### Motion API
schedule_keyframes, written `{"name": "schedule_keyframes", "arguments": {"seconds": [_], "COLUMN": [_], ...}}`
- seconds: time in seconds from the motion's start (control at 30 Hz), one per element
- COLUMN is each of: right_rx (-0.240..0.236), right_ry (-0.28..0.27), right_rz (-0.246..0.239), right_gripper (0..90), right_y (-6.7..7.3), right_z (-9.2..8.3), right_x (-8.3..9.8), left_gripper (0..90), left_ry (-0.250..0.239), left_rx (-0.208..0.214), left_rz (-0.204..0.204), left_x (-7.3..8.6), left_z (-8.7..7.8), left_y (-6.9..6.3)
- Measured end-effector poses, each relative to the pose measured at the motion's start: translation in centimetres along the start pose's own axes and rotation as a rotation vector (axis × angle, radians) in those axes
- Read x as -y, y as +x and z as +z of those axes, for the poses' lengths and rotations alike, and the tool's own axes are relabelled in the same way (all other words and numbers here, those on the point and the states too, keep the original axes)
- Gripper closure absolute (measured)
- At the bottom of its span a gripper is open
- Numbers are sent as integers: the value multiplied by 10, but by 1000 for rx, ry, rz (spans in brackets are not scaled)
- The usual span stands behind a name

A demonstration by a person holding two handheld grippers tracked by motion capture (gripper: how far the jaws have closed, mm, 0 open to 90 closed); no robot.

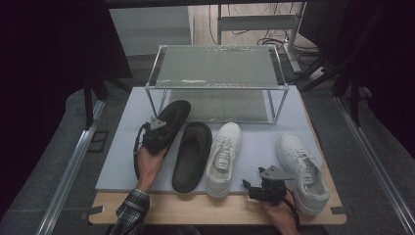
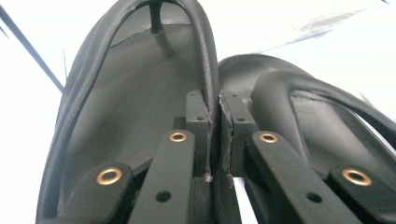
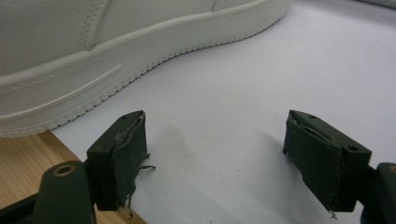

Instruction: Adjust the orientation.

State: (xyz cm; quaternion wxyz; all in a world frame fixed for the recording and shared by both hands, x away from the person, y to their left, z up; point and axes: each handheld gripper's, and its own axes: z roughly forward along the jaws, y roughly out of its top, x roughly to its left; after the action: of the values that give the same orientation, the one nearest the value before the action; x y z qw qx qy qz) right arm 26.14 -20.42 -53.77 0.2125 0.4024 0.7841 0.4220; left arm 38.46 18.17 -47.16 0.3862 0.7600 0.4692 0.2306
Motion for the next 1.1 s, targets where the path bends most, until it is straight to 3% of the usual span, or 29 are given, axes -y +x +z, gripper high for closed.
{"name": "schedule_keyframes", "arguments": {"seconds": [0.37, 0.67, 0.83, 1.07, 1.1], "right_rx": [0, 0, -2, -2, -2], "right_ry": [-2, -2, -2, -2, -2], "right_rz": [-1, 0, -1, -1, -1], "right_gripper": [218, 218, 218, 218, 217], "right_y": [0, 0, 0, 0, 0], "right_z": [0, 0, 0, 0, 0], "right_x": [0, 0, 0, 0, 0], "left_gripper": [825, 829, 818, 709, 665], "left_ry": [26, 32, 41, 20, 16], "left_rx": [-32, -62, -28, 7, 28], "left_rz": [-9, -7, -50, -70, -73], "left_x": [-11, -14, -12, -14, -14], "left_z": [36, 52, 57, 45, 41], "left_y": [3, 1, 4, 8, 9]}}
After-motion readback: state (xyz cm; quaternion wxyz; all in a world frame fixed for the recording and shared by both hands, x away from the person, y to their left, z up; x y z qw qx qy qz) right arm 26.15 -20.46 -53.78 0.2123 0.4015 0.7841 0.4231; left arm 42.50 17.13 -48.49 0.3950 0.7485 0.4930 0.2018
